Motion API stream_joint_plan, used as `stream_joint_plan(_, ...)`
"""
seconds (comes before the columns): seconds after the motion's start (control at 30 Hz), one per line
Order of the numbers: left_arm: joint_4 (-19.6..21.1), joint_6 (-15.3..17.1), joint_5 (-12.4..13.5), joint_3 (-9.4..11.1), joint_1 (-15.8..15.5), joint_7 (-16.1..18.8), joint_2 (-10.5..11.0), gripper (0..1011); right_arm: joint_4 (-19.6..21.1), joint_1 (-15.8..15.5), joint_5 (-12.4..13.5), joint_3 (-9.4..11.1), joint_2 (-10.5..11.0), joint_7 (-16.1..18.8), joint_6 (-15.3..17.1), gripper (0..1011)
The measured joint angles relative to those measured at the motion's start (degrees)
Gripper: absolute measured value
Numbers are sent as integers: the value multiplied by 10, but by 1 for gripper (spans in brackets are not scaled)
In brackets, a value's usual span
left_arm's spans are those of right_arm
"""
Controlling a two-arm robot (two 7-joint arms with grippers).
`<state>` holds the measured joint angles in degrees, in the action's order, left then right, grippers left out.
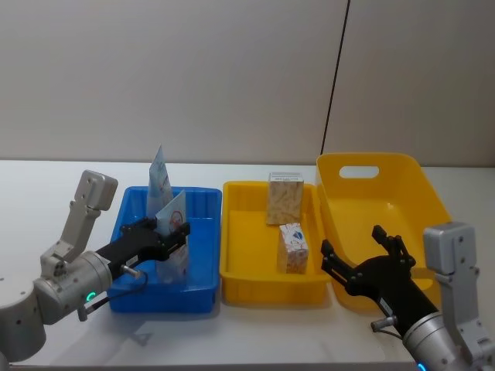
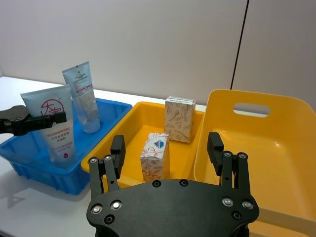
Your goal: Bimanual collaborative sorting of washing and personal care products
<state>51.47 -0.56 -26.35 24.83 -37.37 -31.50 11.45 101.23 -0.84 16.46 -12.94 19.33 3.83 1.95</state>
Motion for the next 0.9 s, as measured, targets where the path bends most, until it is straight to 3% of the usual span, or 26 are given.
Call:
stream_joint_plan(0.33,-3,1,2,1,-2,1,-1,290,0,0,0,0,0,0,0,1003)
stream_joint_plan(0.9,-1,-3,-1,-5,-1,-3,-2,237,0,0,0,0,0,0,0,1003)
